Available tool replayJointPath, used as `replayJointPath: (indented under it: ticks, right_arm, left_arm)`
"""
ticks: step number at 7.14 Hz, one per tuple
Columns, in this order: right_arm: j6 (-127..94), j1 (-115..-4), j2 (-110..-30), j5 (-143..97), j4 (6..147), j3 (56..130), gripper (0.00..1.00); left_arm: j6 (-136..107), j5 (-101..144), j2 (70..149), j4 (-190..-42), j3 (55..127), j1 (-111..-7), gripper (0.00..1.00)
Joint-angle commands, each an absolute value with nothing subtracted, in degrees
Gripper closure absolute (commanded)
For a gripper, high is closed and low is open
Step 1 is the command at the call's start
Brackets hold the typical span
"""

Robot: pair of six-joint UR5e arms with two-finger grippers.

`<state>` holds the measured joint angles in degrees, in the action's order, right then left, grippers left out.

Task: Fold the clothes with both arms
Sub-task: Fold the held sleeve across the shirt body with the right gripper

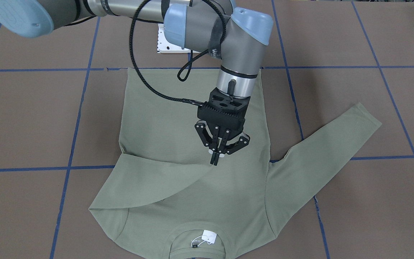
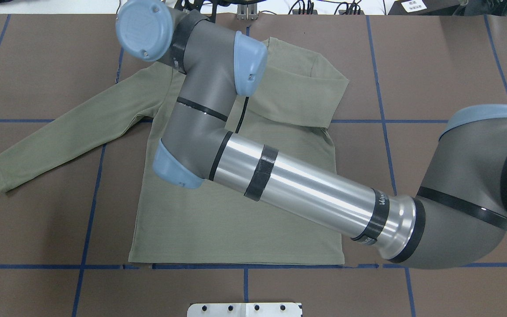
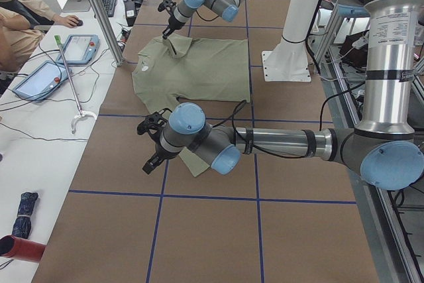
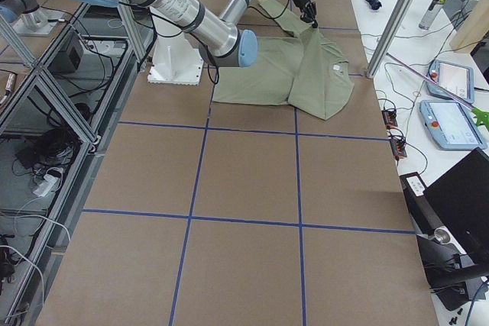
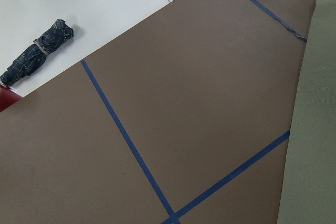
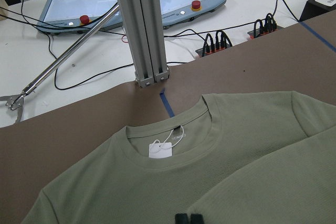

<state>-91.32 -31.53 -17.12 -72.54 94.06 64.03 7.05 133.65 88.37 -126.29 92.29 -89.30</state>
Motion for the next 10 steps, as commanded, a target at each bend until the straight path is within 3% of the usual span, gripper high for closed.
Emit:
replayJointPath:
  ticks: [1, 3, 4, 5, 8, 9, 10]
  right_arm:
    - [-92.20, -26.91, -13.47, -67.25, 90.29, 58.13, 1.00]
    - [-91.59, -26.45, -9.85, -67.15, 87.90, 53.10, 1.00]
    - [-91.41, -26.54, -9.67, -66.80, 87.54, 51.95, 0.83]
    - [-91.49, -26.63, -8.88, -66.54, 85.19, 50.64, 0.49]
    - [-89.06, -28.72, -8.70, -68.54, 82.97, 49.39, 0.19]
    - [-86.51, -31.61, -8.88, -75.52, 83.06, 49.92, 0.00]
    - [-84.14, -35.12, -9.31, -84.20, 83.49, 50.97, 0.00]
  left_arm:
    - [7.47, 133.59, 88.33, -126.30, 91.23, -89.30, 0.00]
    - [7.47, 133.59, 88.33, -126.30, 90.80, -89.30, 0.00]
    - [7.47, 133.59, 88.42, -126.30, 90.79, -89.30, 0.00]
    - [7.47, 133.59, 88.42, -126.30, 90.62, -89.30, 0.00]
    - [6.86, 133.51, 88.68, -126.30, 90.44, -89.21, 0.00]
    - [6.86, 133.59, 89.81, -126.30, 90.53, -89.12, 0.00]
    - [6.86, 133.59, 90.43, -126.39, 90.88, -89.12, 0.00]
